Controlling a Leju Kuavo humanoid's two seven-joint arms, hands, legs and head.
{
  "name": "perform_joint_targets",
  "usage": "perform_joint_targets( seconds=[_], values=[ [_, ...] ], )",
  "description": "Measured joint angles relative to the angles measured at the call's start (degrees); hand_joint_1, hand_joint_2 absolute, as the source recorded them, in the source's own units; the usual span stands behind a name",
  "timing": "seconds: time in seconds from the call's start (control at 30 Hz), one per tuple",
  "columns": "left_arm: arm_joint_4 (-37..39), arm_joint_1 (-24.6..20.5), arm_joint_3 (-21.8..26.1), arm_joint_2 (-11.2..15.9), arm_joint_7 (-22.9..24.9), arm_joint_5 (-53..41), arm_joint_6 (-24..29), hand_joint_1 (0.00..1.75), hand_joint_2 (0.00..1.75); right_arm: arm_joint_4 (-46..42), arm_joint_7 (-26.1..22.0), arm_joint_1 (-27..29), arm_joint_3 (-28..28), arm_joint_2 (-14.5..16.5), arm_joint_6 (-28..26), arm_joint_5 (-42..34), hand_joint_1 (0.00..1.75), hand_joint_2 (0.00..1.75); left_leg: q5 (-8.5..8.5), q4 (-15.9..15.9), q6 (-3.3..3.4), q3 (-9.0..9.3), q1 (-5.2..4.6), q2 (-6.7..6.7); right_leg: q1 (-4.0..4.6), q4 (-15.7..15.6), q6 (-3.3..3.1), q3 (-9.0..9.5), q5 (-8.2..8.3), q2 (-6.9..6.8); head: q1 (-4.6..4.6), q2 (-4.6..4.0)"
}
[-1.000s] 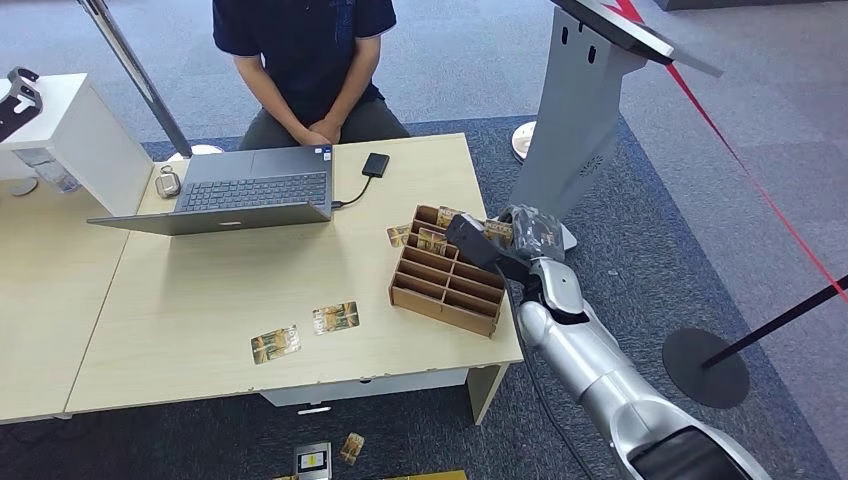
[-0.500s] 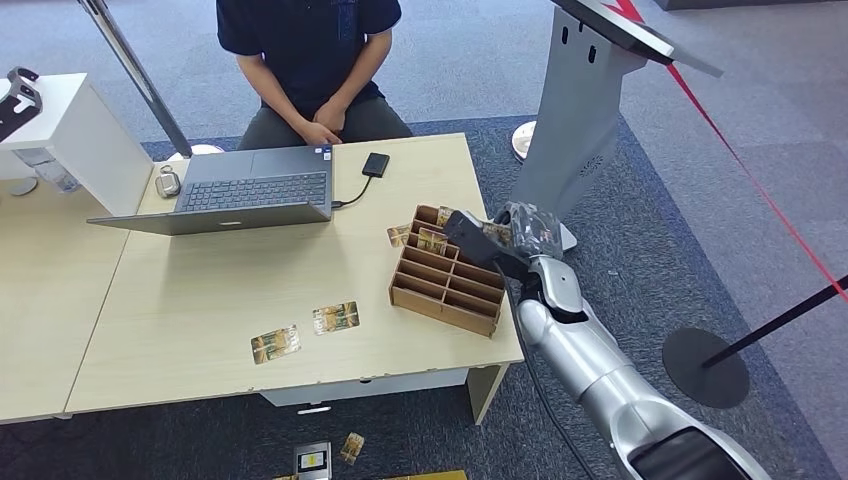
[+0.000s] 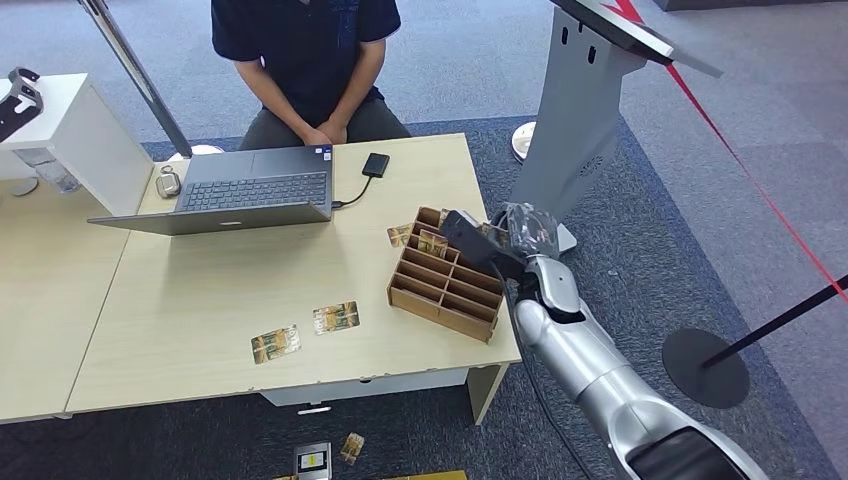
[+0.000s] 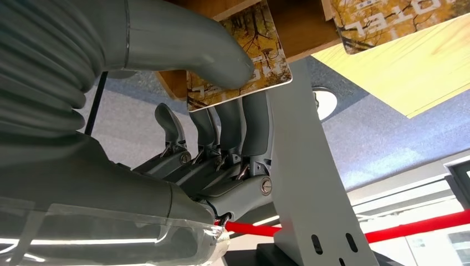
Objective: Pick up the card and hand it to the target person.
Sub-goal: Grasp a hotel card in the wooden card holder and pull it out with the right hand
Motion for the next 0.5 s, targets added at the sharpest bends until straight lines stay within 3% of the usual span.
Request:
perform_joint_targets(
  seconds=[0.23, 0.5],
  values=[
    [0.0, 0.3, 0.0, 0.0, -0.3, 0.1, 0.2, 0.0, 0.0, -1.0, 0.3, 0.1, 0.2, 0.0, 0.6, 0.4, 1.36, 1.75, 0.0, 0.0, 0.0, 0.0, 0.0, 0.0, 0.0, 0.0, 0.0, -0.01, 0.0, 0.0, 0.01, 0.0],
    [0.0, 0.8, 0.0, 0.0, -0.5, 0.5, 0.2, 0.0, 0.0, -9.9, 2.9, 1.0, 0.3, -1.5, 6.6, -0.7, 1.4, 1.75, 0.0, 0.0, 0.0, -0.02, 0.0, 0.01, 0.0, 0.0, 0.0, -0.06, 0.0, 0.0, 0.02, 0.0]
  ],
)
